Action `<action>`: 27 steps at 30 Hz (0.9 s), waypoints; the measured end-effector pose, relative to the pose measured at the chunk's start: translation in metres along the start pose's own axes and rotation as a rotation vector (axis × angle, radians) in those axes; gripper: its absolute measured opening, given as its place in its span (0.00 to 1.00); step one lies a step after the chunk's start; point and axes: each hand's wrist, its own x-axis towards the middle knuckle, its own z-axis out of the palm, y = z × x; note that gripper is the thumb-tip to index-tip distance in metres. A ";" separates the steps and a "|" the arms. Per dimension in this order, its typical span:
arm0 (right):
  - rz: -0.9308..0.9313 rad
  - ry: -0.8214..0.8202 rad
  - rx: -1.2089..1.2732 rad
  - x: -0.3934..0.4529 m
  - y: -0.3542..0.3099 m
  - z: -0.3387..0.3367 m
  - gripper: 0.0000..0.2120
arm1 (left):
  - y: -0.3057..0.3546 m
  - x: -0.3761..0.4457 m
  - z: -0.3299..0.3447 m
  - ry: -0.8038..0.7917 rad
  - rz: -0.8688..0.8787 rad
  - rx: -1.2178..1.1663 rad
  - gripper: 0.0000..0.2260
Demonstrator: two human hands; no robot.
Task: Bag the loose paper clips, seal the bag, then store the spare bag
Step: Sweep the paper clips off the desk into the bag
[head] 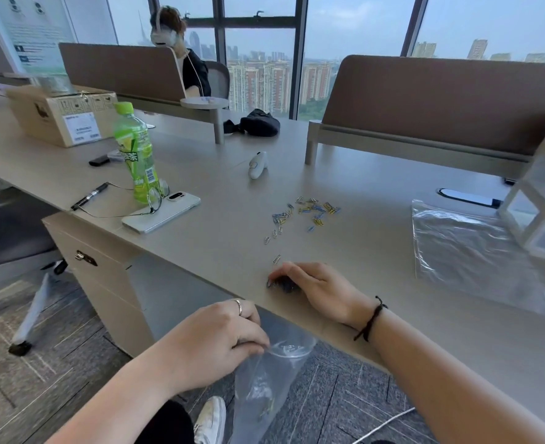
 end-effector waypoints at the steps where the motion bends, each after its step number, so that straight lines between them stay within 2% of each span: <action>1: 0.013 0.004 0.090 0.000 -0.004 0.001 0.22 | 0.000 -0.001 -0.001 0.004 -0.002 0.000 0.05; 4: 0.067 0.088 0.260 0.004 -0.017 0.001 0.21 | 0.001 -0.006 -0.004 0.009 -0.006 0.003 0.05; 6: 0.076 0.114 0.216 0.009 -0.021 0.004 0.22 | 0.002 -0.008 -0.005 0.011 -0.005 0.010 0.05; 8: 0.064 0.076 0.183 0.012 -0.026 0.011 0.24 | 0.002 -0.009 -0.007 0.011 -0.007 0.013 0.06; 16: 0.029 0.022 0.520 0.008 -0.037 0.015 0.21 | 0.003 -0.011 -0.010 0.017 -0.007 0.008 0.06; 20: 0.019 0.189 0.669 0.010 -0.027 0.005 0.23 | 0.004 -0.011 -0.010 0.010 -0.006 0.008 0.06; 23: 0.019 0.254 0.512 0.014 -0.018 0.000 0.24 | 0.005 -0.011 -0.010 0.009 -0.007 0.007 0.06; 27: 0.073 0.067 0.199 0.020 -0.018 0.006 0.30 | 0.005 -0.012 -0.010 0.008 -0.012 0.003 0.06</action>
